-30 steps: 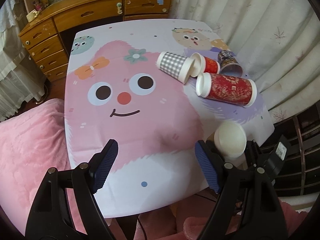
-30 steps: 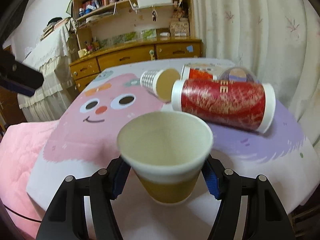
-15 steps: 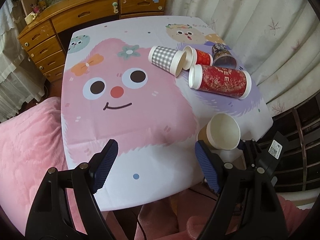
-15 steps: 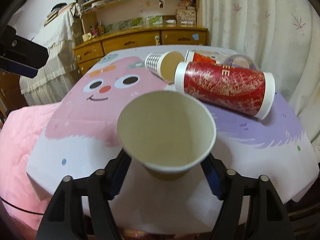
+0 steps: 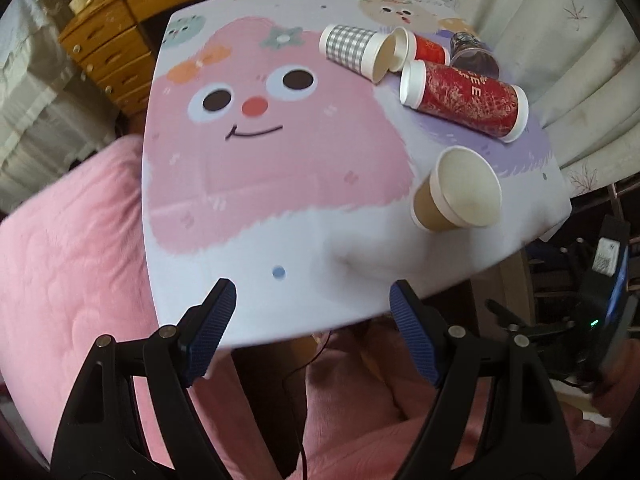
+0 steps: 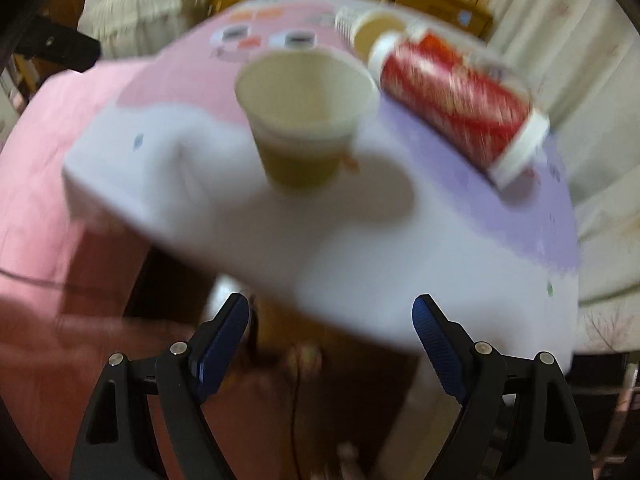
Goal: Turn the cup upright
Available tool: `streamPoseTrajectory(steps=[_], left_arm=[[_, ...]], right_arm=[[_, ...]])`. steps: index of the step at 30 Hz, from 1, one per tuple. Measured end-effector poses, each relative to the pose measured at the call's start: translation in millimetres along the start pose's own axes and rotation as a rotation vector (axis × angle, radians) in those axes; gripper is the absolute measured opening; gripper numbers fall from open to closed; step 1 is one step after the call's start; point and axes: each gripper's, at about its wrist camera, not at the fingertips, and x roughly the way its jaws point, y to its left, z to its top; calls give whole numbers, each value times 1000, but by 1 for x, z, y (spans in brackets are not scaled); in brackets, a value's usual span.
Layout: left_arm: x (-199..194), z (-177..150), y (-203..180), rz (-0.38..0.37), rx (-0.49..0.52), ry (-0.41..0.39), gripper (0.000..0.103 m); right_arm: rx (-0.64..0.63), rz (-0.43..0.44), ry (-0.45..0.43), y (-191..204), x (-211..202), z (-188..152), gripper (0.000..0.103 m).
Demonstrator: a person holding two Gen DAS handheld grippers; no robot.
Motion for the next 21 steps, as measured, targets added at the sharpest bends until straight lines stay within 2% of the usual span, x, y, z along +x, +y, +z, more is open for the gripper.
streamPoseTrajectory(steps=[2,4,5,9,11,13,15,18,21], left_arm=[[-5,-5,-5,2,-16,6,77],[-18,-8,-14,3,-28,-11,77],[-24,-7,-19,6,-30,-18,77],[-57,-2,-40,4,-37,-62,77],[-75,4,-49,9,-50,-79,77],[-89,9,-56,7,-59,-96,77],[-106,14,-65,-4,-69,-117,77],[-126,19,-73,-25,-119,-162,77],[-142,18,-83,-19,-167,-218,77]], right_arm=[[4,9,84,-14,-12,-7,87],[35,2,154,-27,-26,-11,96],[71,9,184,-35,-36,-12,97],[320,142,299,-68,-70,-13,97],[439,162,337,-84,-82,-14,100],[483,165,329,-93,-97,-10,101],[480,153,278,-97,-116,0,101],[489,123,169,-102,-151,10,101],[533,147,61,-104,-183,24,101]])
